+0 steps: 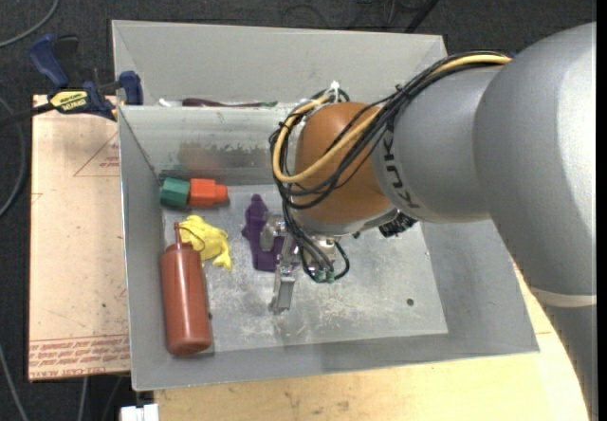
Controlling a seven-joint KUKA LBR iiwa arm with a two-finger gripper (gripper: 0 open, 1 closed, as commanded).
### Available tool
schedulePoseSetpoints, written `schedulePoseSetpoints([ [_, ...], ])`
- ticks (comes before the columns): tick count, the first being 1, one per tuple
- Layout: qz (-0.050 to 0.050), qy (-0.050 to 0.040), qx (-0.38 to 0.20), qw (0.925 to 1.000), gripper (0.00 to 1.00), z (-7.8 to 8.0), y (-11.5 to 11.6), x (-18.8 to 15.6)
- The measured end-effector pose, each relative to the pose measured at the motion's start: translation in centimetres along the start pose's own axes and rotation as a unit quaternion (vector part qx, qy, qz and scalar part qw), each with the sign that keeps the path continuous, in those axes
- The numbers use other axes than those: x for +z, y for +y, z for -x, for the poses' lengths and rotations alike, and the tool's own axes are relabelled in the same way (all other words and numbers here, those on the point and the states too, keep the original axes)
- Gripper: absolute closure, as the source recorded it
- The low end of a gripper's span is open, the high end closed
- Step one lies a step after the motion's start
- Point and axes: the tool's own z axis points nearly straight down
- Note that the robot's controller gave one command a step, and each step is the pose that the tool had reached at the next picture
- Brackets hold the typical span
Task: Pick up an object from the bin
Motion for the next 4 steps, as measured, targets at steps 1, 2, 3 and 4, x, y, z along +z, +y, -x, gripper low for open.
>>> schedulePoseSetpoints([
  [1, 0.0, -0.0065, -0.061, 0.9981, 1.0, 3.3, -6.8, 2.2],
  [2, 0.001, -0.0066, -0.061, 0.9981, 1.0, 3.3, -6.8, 2.2],
  [3, 0.0, -0.0003, -0.062, 0.9981, 1.0, 2.5, -6.6, -0.7],
  [4, 0.0, -0.0046, -0.083, 0.9966, 1.0, 3.3, -6.7, -6.4],
])
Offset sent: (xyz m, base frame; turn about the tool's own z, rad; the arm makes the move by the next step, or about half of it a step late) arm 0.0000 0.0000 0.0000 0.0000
